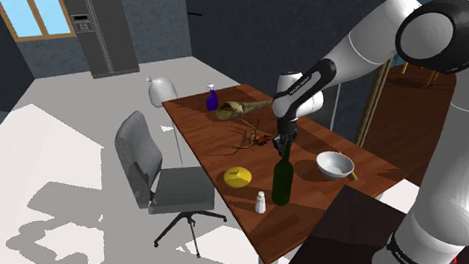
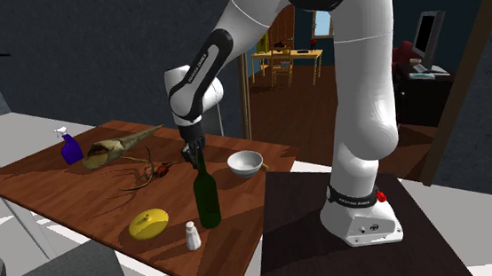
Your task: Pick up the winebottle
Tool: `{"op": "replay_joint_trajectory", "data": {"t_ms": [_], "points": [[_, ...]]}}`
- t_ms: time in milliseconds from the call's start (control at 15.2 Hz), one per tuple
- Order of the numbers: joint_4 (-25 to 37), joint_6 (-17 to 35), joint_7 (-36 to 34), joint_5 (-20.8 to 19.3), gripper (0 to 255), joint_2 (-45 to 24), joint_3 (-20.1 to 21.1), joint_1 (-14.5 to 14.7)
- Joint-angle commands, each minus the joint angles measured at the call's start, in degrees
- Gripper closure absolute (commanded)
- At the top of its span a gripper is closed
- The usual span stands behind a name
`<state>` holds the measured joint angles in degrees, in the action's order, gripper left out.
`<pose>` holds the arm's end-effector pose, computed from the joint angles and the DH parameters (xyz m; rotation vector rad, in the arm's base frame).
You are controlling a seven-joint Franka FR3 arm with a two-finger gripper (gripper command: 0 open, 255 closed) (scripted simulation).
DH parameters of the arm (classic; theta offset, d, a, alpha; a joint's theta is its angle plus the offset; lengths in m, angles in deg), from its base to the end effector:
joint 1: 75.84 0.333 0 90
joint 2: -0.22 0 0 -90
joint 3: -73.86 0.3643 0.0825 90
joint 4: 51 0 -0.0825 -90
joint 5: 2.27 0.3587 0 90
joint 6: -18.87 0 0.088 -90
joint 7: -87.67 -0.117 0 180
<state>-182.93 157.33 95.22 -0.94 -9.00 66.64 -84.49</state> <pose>0.4923 -0.1388 0.3314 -3.1264 0.2535 0.0715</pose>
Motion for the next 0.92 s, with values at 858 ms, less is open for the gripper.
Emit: {"op": "replay_joint_trajectory", "data": {"t_ms": [858], "points": [[1.50, -6.46, -0.67, -0.97, 255, 4.98, -0.18, 0.15]]}}
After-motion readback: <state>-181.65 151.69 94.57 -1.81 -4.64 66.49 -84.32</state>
